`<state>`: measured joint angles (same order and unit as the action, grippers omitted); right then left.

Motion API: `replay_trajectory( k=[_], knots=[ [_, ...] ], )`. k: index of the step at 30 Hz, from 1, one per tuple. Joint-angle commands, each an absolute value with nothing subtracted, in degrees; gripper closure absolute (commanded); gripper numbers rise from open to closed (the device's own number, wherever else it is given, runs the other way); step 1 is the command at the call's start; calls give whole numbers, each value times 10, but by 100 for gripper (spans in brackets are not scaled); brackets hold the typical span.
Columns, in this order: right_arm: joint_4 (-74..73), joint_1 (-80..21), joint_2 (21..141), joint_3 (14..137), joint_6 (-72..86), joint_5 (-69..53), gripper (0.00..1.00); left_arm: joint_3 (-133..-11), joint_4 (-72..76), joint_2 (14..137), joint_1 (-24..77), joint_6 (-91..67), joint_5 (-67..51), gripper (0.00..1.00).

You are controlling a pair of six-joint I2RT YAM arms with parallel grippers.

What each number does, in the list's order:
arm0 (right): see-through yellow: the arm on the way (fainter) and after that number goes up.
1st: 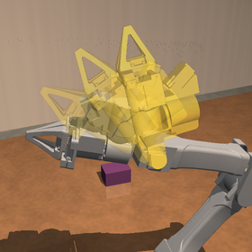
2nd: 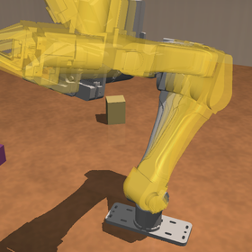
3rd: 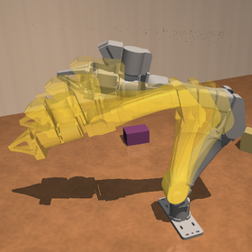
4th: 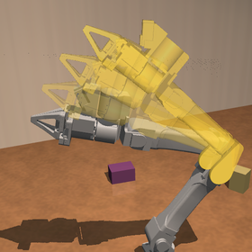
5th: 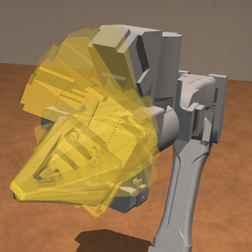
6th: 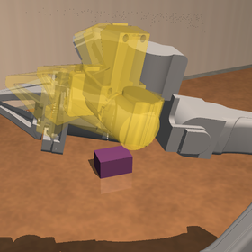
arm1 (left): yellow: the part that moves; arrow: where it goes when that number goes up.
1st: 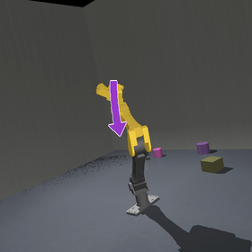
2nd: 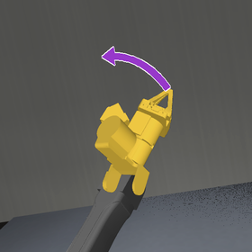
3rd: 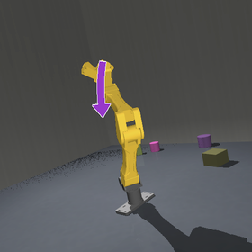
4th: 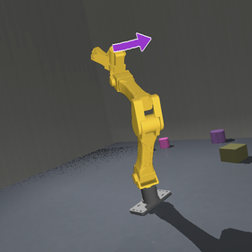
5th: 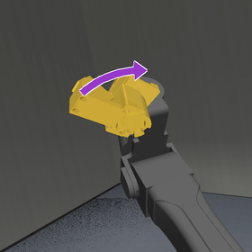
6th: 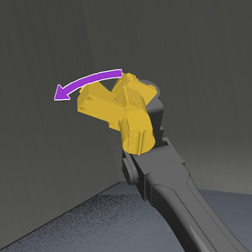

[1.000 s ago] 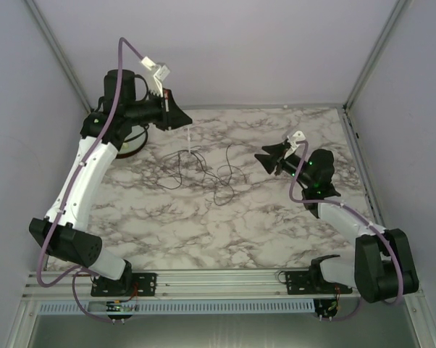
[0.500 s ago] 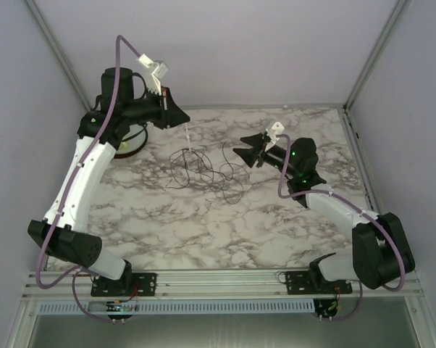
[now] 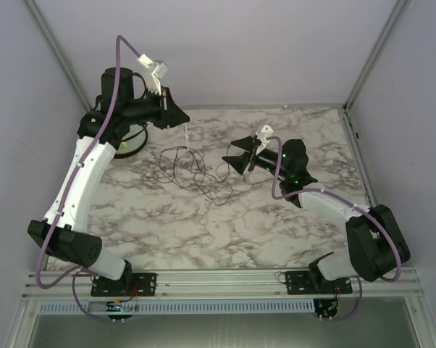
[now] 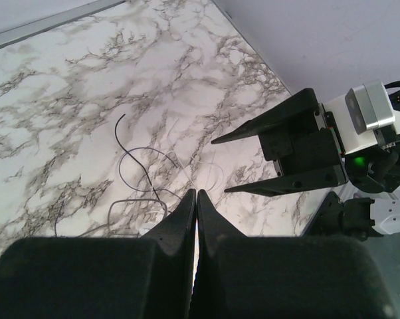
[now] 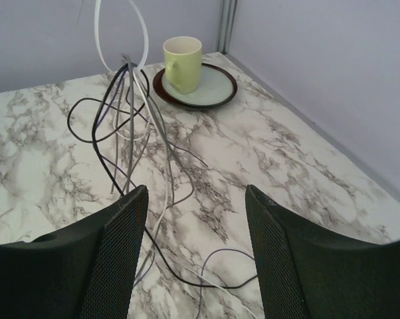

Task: Zip-tie the wires
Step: Adjust the cable at the center of the board.

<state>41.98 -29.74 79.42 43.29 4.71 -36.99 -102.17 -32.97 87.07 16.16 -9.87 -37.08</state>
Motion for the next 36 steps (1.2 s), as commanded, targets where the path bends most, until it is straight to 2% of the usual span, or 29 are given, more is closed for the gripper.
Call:
replay_trajectory(
  k=[1,10,17,19,36],
  knots=[
    [437,-317,809,485,70,-390,40,-1027,-335,854,159,-97,-369,100],
    [404,-349,838,522,83,-374,42,-1022,-335,852,159,-94,-369,100],
    [404,-354,881,548,106,-410,64,-1014,-329,846,160,-97,-369,100],
    [401,-358,891,554,111,-414,67,-1013,-329,844,160,-97,-369,100],
    [367,-382,902,540,103,-421,70,-1013,-329,844,159,-95,-367,100]
  ],
)
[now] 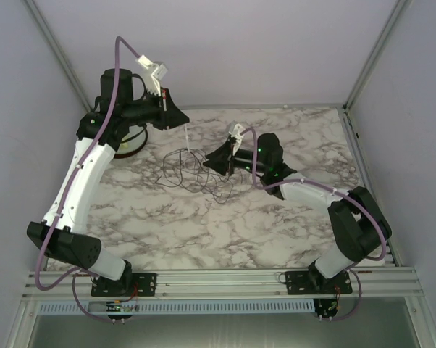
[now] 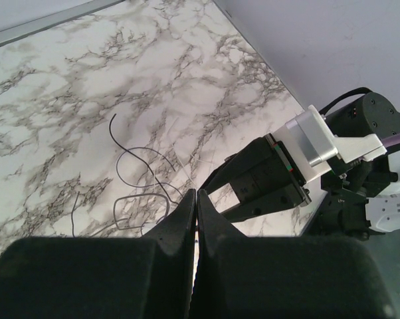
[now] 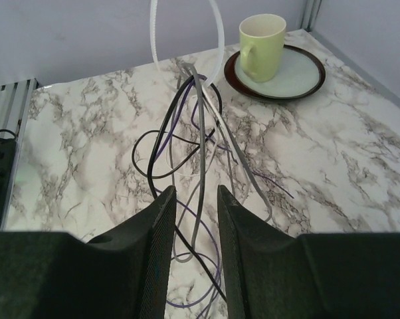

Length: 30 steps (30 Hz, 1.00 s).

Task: Zip-tie the wires
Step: Adjust the cable at the center of the board.

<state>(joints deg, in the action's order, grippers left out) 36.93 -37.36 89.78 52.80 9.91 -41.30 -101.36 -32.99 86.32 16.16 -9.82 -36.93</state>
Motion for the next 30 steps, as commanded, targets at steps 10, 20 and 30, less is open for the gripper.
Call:
replay_trajectory(
  k=[10,20,30],
  knots=[
    [335,-385,918,567,98,-420,99,-1013,-330,842,160,-94,-358,100],
    [299,-365,856,509,95,-366,100,-1003,-349,841,158,-77,-316,100],
    [280,-347,818,477,102,-351,100,-954,-331,826,158,-81,-296,100]
  ],
)
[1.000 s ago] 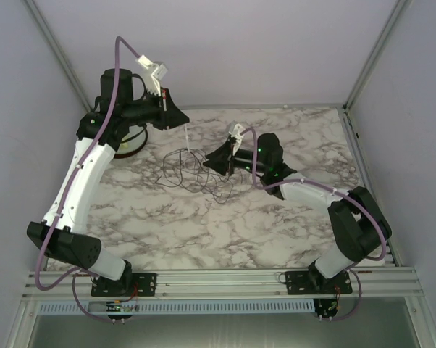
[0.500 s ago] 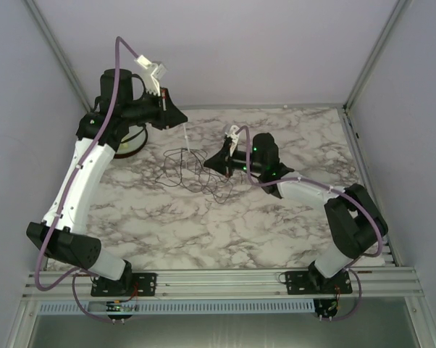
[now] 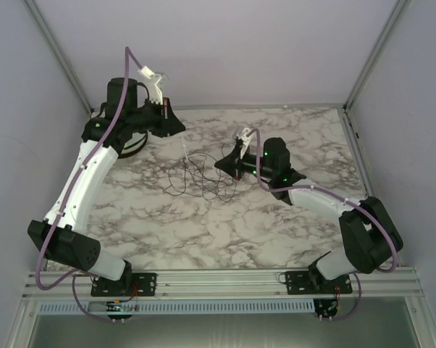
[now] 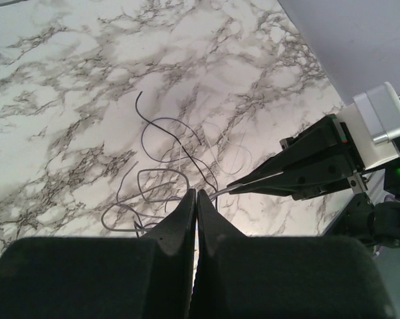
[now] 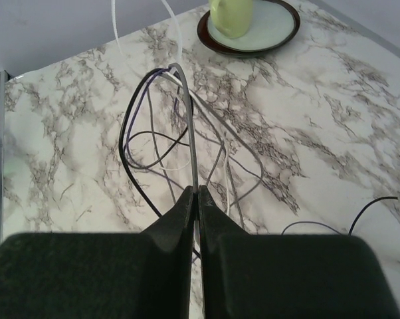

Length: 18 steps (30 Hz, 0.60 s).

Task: Zip-tie the wires
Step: Adjust the cable at the center of the board.

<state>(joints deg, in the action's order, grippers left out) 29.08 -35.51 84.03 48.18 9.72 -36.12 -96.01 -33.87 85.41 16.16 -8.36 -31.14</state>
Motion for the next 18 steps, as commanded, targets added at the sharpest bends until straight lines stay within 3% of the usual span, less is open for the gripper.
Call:
replay_trajectory(
  k=[1,18],
  knots=[
    [276,-345,814,474,102,-349,100,-954,-332,826,159,-81,-293,100],
    [234,-315,767,427,87,-329,100,-983,-347,825,157,-82,-268,100]
  ],
)
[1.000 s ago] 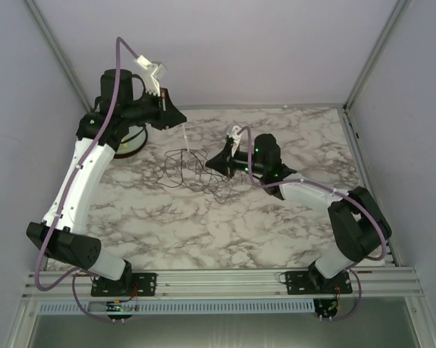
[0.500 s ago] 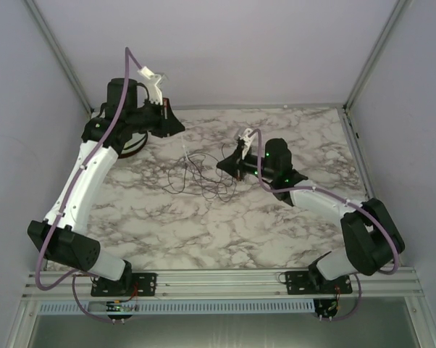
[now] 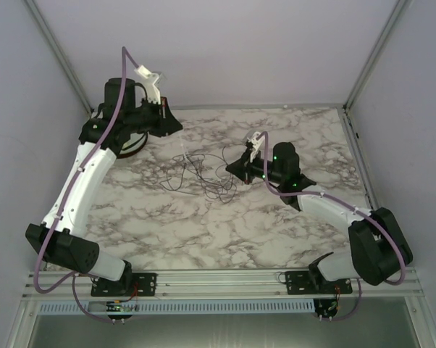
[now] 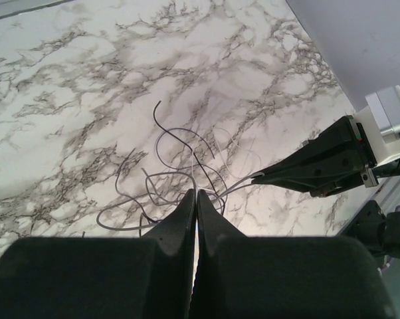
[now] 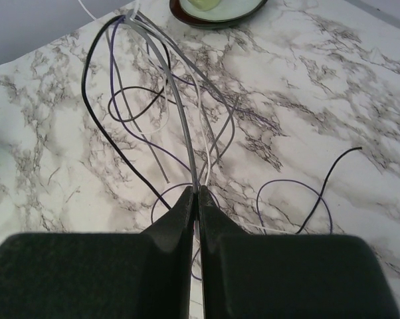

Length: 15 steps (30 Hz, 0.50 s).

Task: Zip-tie the wires
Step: Adjust the cable at the center of the board.

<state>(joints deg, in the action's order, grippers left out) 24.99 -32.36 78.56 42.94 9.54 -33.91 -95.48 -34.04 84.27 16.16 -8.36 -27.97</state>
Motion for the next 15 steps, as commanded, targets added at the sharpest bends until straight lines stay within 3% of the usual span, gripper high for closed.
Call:
replay_trajectory(
  k=[1,15],
  knots=[
    [228,-314,765,427,84,-326,100,-985,-348,825,157,-82,-268,100],
    [196,-298,745,428,60,-297,100,-995,-347,822,157,-82,-264,100]
  ],
)
